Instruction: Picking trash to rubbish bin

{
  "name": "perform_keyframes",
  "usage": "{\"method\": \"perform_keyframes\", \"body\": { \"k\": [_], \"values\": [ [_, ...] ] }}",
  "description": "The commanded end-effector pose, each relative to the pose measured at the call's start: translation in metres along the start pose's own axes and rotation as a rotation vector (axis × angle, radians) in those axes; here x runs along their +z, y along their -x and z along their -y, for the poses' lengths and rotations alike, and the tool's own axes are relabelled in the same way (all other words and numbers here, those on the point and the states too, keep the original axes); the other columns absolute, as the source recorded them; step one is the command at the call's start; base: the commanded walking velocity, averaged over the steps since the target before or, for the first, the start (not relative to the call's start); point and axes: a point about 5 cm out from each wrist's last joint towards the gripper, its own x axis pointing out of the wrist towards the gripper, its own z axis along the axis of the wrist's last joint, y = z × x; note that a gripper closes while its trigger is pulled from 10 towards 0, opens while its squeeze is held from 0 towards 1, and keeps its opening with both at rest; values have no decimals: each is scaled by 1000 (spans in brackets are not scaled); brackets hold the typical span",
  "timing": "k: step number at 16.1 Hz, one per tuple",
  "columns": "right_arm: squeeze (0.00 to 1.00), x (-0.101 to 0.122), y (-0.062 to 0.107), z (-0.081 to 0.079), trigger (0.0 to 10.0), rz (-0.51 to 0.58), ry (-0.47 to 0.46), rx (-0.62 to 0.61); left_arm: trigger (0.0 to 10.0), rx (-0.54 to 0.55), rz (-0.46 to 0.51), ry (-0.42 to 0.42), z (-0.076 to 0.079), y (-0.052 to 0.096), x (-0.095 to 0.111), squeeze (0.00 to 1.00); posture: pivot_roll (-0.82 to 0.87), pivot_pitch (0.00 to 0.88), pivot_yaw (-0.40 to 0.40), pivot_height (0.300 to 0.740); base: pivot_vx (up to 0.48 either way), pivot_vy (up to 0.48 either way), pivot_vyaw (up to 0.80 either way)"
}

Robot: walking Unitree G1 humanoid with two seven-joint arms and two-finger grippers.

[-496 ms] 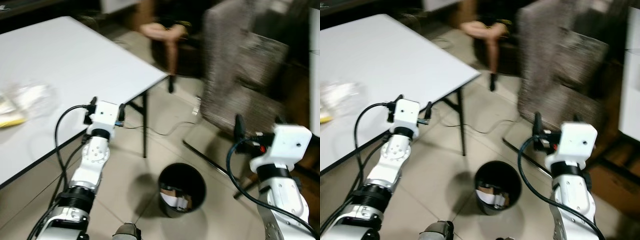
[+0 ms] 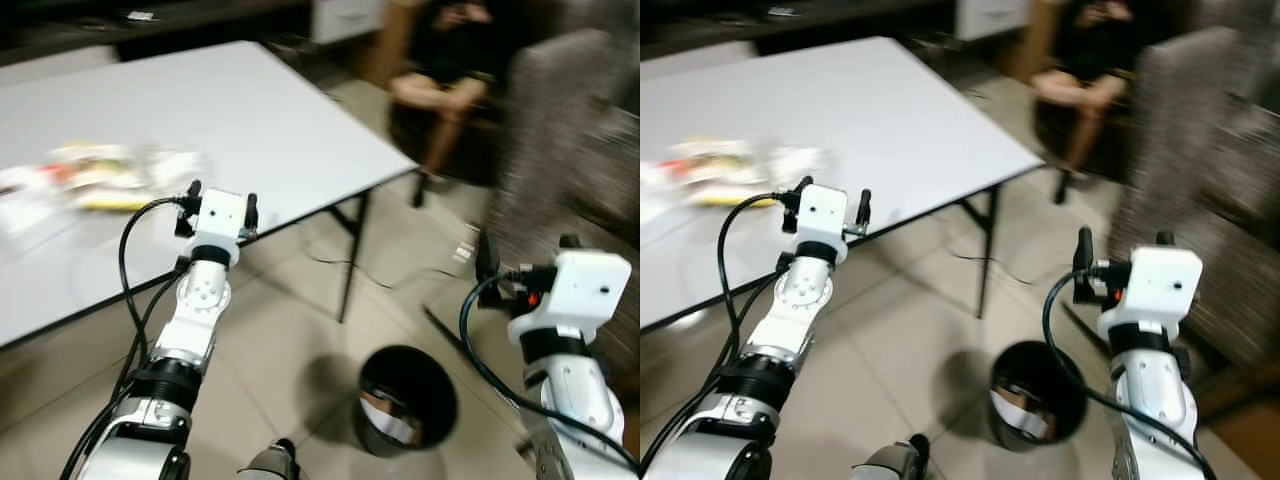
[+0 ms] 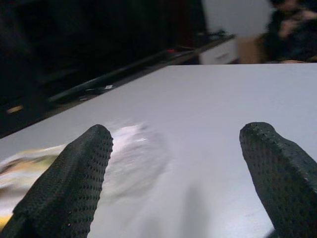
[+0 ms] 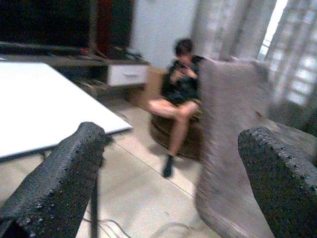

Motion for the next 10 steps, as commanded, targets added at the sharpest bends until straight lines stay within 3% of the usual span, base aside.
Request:
{"method": "perform_keyframes", "body": {
  "k": [1,10],
  "values": [
    [0,3,0,4,10000,5,5,-21,10000,19,-4,4,0,-2,0,0,139,46,-43,740,0,0,800],
    [0,0,-2,-1,10000,-15,-15,-13,10000,-3,-42,35,5,-2,-4,0,135,67,-34,740,0,0,800]
  ]
}}
